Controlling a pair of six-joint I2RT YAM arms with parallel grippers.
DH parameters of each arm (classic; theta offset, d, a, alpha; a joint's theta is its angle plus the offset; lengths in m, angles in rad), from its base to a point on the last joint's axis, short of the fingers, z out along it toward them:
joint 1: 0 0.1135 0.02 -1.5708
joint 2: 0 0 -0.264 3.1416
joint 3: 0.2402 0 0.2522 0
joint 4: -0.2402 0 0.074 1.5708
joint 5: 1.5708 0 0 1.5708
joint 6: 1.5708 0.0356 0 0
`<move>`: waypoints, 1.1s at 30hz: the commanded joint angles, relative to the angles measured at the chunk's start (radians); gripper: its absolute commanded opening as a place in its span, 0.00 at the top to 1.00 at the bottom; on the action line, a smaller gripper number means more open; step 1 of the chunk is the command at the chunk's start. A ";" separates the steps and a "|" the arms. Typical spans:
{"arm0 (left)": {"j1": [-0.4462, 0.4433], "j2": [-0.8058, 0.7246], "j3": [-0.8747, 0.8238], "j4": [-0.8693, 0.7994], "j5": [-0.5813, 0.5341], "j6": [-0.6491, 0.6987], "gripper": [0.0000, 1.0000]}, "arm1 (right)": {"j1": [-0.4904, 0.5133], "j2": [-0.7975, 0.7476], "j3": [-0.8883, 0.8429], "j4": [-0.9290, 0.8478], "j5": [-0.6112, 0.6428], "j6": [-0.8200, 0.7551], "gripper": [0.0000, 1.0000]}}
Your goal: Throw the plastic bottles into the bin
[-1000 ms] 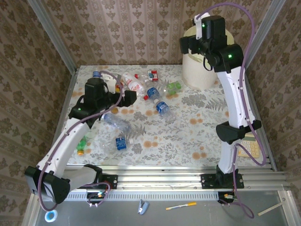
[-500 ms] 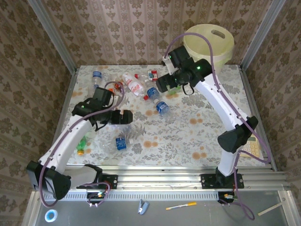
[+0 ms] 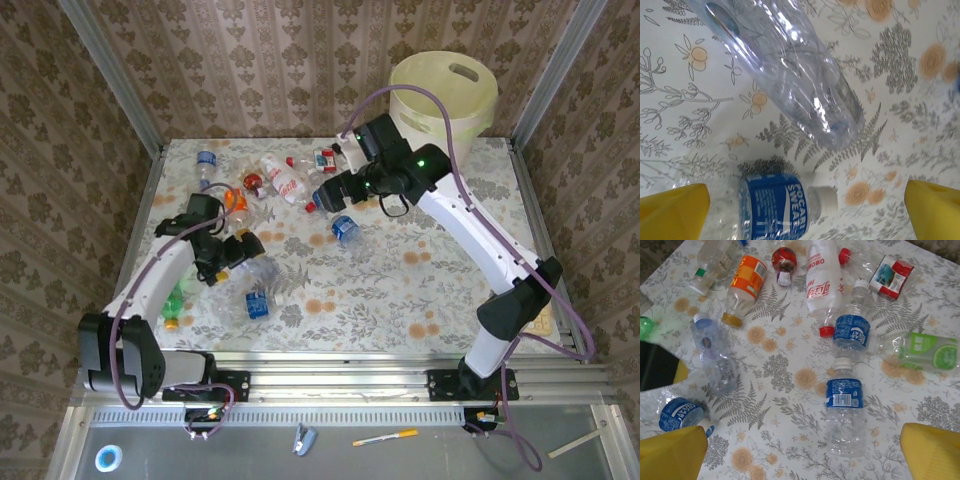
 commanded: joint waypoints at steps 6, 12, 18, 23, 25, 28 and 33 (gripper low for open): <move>0.110 0.075 -0.066 0.135 0.049 -0.125 0.00 | 0.026 -0.037 -0.047 0.024 -0.014 -0.016 0.00; 0.148 0.138 -0.046 0.183 0.034 -0.129 0.01 | 0.031 -0.029 -0.043 0.013 -0.019 -0.028 0.00; 0.161 0.226 -0.011 0.199 0.018 -0.116 0.02 | 0.039 -0.015 -0.032 0.004 -0.010 -0.045 0.00; 0.162 0.300 0.043 0.195 0.018 -0.083 0.05 | 0.051 0.004 -0.019 -0.009 -0.007 -0.058 0.00; 0.162 0.314 0.047 0.188 0.013 -0.073 0.07 | 0.057 0.014 -0.013 -0.017 0.004 -0.062 0.00; 0.156 0.319 0.035 0.188 0.007 -0.049 0.12 | 0.062 0.022 -0.015 -0.018 0.009 -0.064 0.00; 0.153 0.325 -0.001 0.196 0.013 -0.028 0.22 | 0.069 0.037 -0.008 -0.027 0.019 -0.072 0.00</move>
